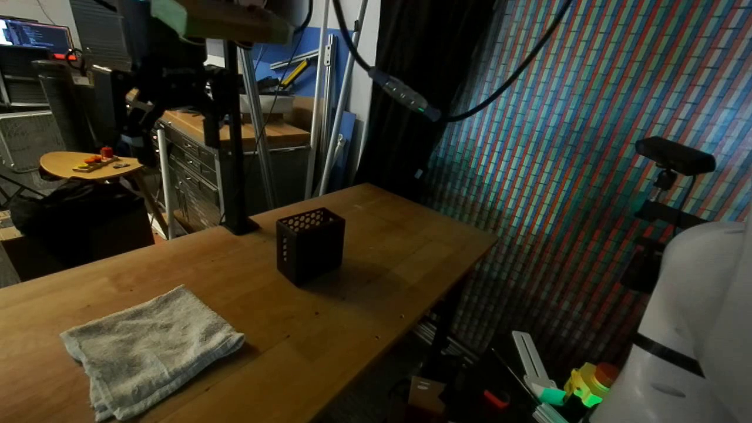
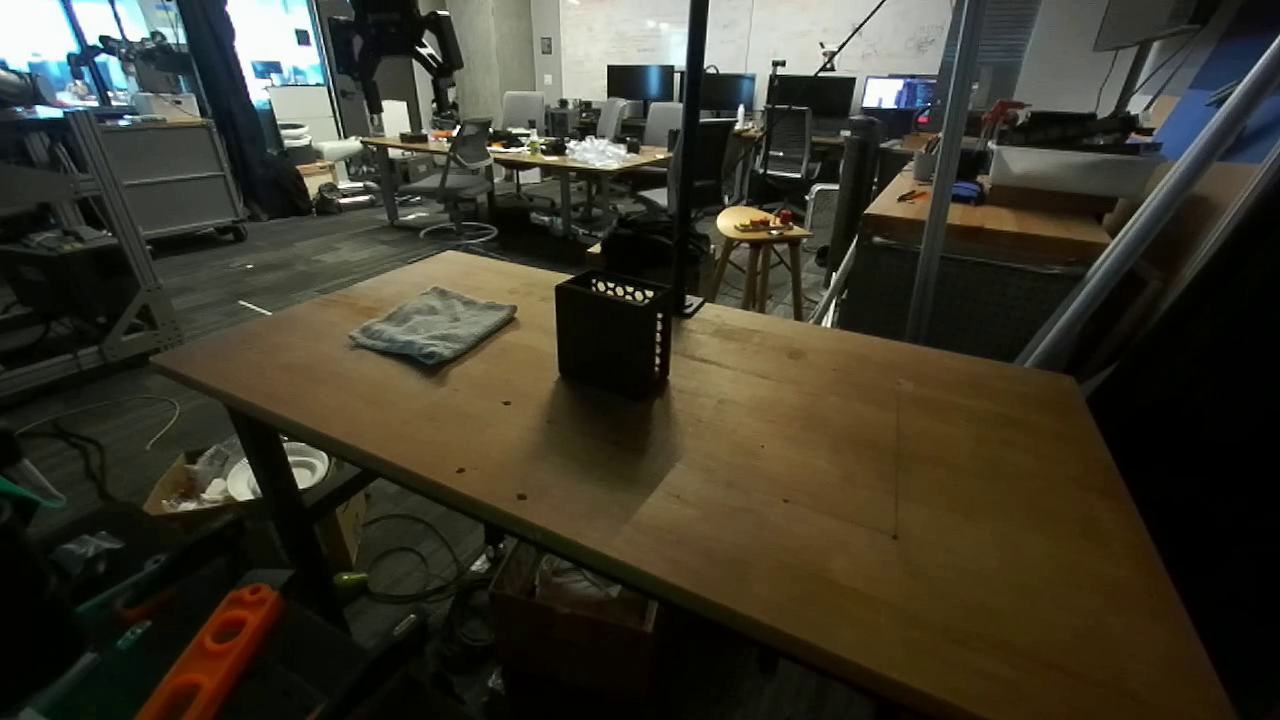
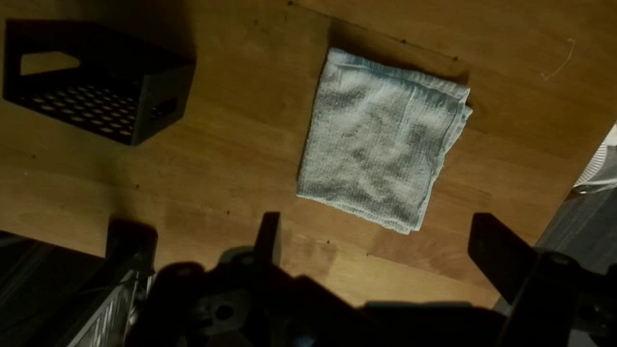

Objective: Pick up the cloth and put it in the box

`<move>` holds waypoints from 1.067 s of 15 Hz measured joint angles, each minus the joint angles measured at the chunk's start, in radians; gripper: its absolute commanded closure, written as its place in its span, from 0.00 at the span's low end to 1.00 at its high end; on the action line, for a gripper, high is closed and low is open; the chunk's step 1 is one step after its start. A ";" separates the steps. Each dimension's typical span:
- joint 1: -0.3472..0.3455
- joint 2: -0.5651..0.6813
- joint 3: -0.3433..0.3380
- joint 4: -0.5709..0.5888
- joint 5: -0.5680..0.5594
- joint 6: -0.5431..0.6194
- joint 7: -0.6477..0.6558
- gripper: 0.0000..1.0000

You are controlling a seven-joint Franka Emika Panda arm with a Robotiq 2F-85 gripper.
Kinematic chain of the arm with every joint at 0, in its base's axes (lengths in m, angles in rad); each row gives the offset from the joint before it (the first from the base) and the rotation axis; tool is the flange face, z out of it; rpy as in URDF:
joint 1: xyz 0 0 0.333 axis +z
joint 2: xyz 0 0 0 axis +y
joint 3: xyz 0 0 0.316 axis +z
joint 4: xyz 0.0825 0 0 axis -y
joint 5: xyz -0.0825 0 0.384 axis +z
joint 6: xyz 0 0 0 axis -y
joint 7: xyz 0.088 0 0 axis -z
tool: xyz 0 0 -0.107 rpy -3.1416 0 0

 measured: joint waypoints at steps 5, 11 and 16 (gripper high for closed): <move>0.045 0.171 -0.001 0.151 -0.060 0.037 0.029 0.00; 0.069 0.319 -0.023 0.253 -0.083 0.047 0.028 0.00; 0.074 0.406 -0.036 0.263 -0.083 0.104 0.016 0.00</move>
